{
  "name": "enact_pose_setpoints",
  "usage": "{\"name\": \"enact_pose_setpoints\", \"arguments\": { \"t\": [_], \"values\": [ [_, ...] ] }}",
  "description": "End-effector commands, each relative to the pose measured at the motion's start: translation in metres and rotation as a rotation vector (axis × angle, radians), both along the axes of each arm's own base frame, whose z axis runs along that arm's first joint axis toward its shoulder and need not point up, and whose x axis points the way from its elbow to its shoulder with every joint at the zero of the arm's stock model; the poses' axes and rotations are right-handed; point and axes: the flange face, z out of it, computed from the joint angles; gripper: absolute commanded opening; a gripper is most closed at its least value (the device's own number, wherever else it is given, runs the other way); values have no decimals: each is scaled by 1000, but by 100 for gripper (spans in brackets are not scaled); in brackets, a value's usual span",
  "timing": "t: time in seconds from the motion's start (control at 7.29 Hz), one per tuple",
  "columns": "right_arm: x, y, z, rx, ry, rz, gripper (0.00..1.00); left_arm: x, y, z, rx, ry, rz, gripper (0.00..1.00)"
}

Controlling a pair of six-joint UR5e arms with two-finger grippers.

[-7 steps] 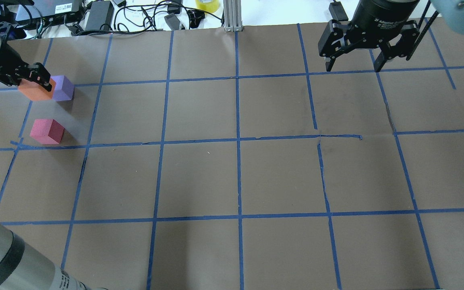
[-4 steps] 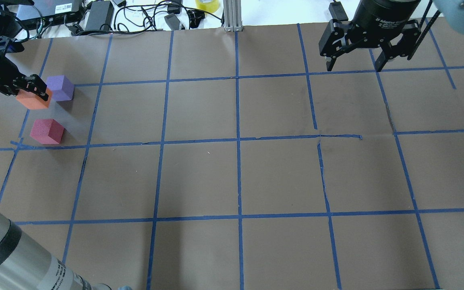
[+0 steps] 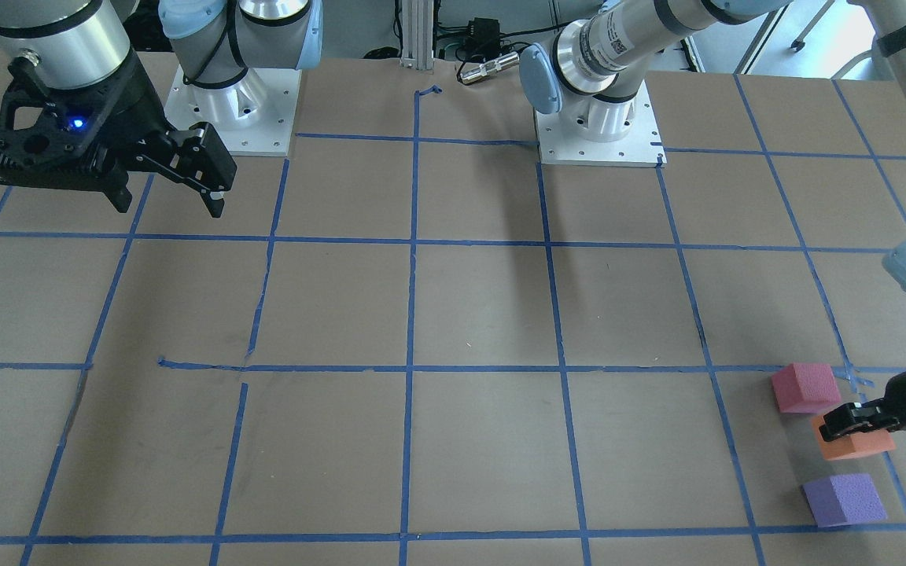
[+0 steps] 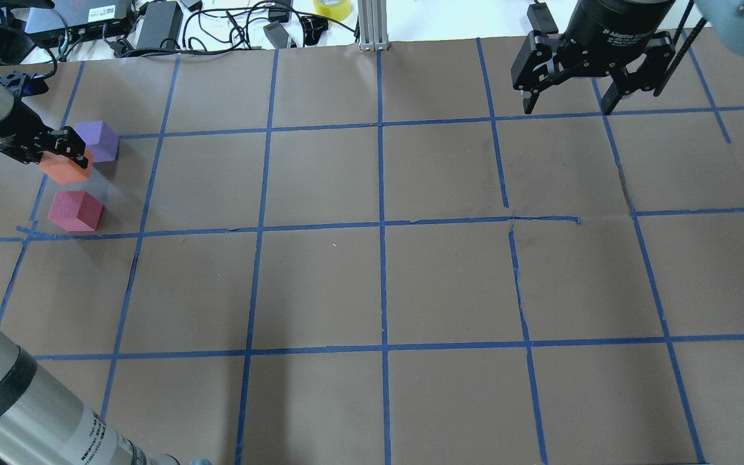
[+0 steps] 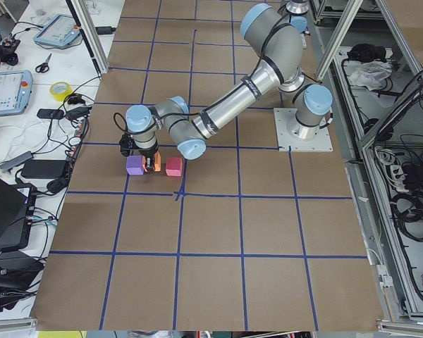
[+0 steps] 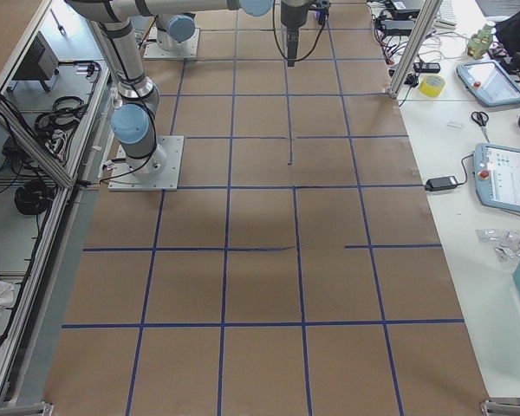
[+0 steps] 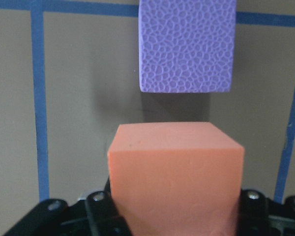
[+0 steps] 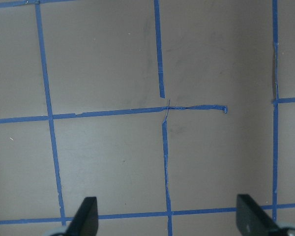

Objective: Arrange blocks in a line
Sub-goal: 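Lower the orange cube between the purple and pink cubes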

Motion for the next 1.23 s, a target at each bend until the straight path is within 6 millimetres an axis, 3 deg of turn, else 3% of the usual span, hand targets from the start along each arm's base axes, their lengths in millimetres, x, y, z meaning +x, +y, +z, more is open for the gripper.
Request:
{"name": "enact_pose_setpoints", "arguments": {
  "t": [0.0,0.41,0.96,1.1],
  "values": [
    [-1,0,-1,4,2,2,100,0,2,-14,-18,-9,-60,0],
    [-1,0,0,-1,2,4,100,-5,9,-35,4,5,-74,0],
    [-1,-1,0,-2,2,1,100,-4,8,-44,6,4,-82,0],
    [-1,-1,0,-2,2,1,100,-3,8,-45,7,3,-80,10]
  ]
}}
